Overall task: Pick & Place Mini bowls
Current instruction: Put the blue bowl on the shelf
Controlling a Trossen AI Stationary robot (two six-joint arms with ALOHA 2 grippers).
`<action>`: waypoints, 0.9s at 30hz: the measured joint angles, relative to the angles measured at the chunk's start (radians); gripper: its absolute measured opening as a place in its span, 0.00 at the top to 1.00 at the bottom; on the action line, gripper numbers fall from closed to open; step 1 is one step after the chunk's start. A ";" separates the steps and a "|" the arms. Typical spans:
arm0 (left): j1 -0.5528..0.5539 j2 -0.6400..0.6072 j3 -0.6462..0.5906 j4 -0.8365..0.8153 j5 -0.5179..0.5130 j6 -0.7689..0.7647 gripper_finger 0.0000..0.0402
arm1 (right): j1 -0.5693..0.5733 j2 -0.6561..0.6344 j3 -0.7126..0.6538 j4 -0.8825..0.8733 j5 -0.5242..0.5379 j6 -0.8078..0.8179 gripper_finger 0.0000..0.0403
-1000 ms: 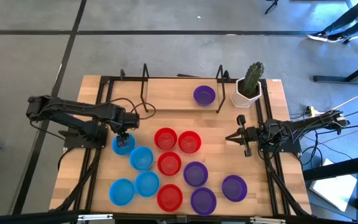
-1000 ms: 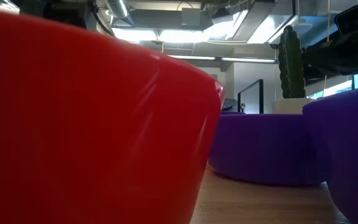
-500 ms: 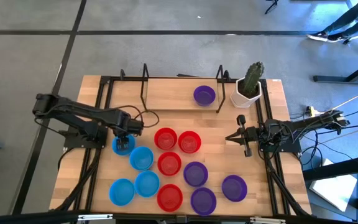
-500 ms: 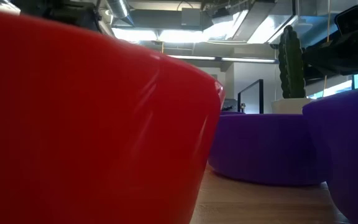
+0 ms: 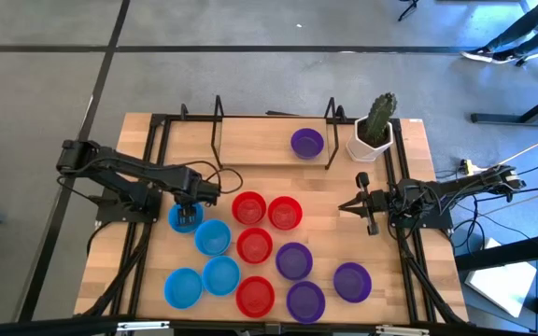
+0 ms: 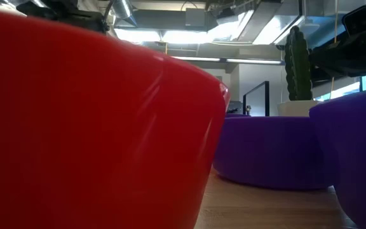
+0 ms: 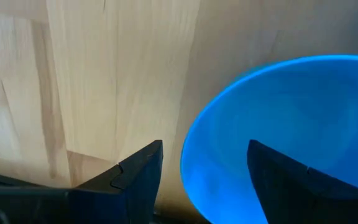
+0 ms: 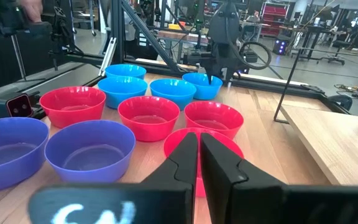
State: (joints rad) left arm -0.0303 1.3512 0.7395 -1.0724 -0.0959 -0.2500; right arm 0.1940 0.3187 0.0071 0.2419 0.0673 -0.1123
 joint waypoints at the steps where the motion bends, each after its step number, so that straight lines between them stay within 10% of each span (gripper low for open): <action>1: 0.000 0.001 0.000 0.001 0.000 0.002 0.44 | 0.000 0.000 0.000 0.000 0.000 0.000 0.95; 27: 0.079 0.002 0.000 0.060 0.020 0.011 0.44 | 0.000 0.000 0.000 0.000 0.000 0.000 0.95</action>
State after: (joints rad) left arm 0.0490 1.3529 0.7395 -1.0124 -0.0757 -0.2390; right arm 0.1940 0.3187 0.0071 0.2417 0.0673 -0.1124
